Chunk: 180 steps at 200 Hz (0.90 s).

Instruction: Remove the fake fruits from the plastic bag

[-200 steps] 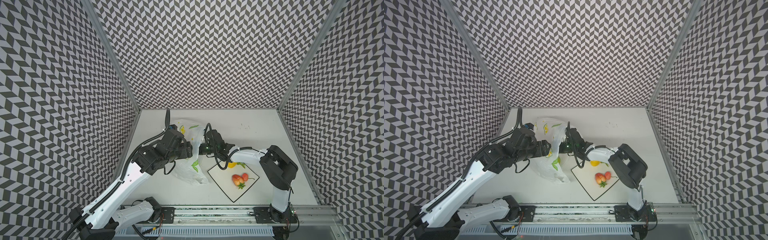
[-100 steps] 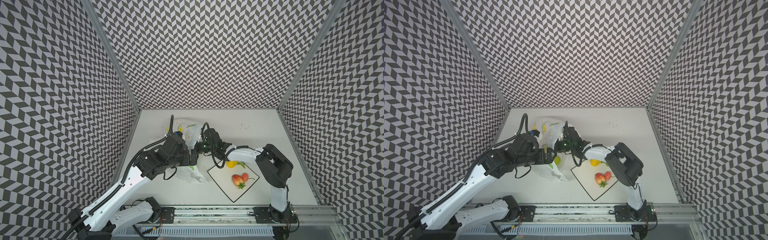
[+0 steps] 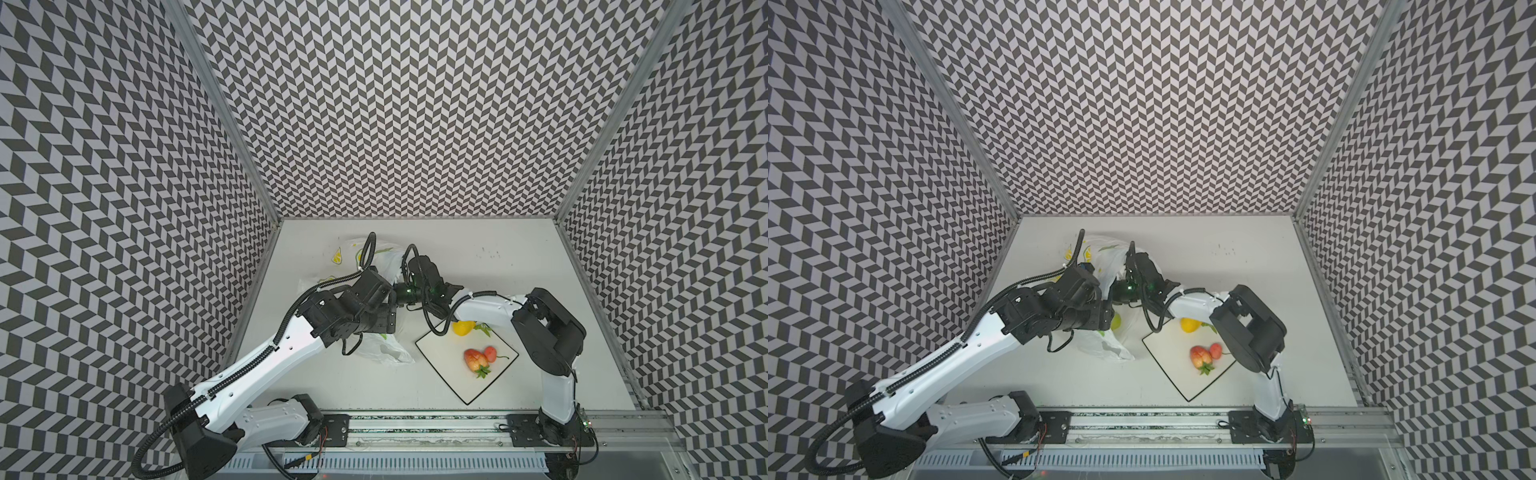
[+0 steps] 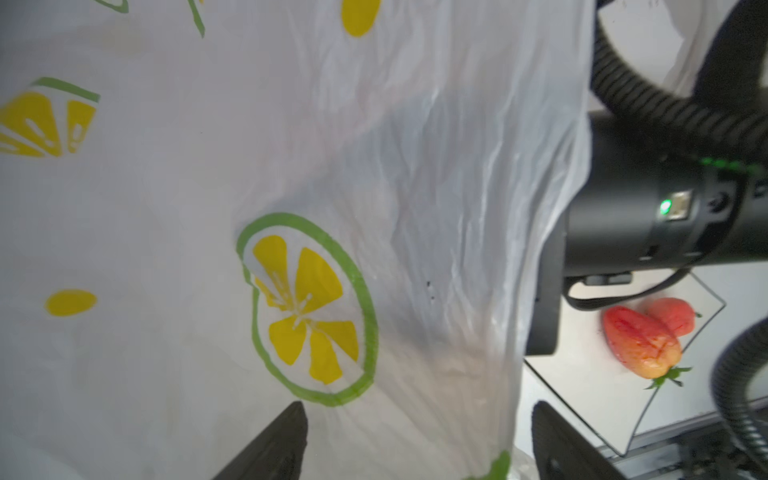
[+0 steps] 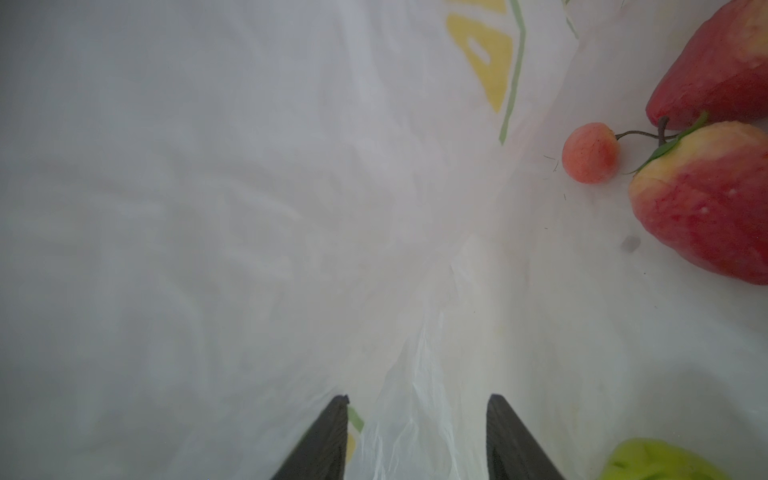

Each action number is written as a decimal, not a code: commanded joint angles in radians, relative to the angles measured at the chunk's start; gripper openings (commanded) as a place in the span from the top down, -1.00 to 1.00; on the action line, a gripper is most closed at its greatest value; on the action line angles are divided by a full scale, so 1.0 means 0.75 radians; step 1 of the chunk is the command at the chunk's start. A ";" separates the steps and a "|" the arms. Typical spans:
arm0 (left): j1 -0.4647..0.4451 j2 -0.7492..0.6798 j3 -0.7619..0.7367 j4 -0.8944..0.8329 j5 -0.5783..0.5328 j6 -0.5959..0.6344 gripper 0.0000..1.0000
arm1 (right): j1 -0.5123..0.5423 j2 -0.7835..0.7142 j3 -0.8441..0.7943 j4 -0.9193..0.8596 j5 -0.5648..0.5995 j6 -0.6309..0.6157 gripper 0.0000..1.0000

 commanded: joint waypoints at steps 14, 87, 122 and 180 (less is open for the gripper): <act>-0.010 0.029 0.043 -0.073 -0.114 0.002 -0.17 | 0.009 0.003 0.036 0.061 -0.007 0.031 -0.07; -0.010 -0.082 -0.073 -0.065 -0.097 -0.044 1.00 | 0.000 -0.008 0.043 -0.311 0.255 -0.211 -0.29; -0.010 -0.115 -0.122 -0.077 -0.085 -0.065 1.00 | 0.011 -0.027 0.060 -0.525 0.448 -0.346 -0.42; -0.009 -0.174 -0.193 -0.058 -0.074 -0.121 1.00 | 0.082 0.001 0.096 -0.693 0.580 -0.365 -0.44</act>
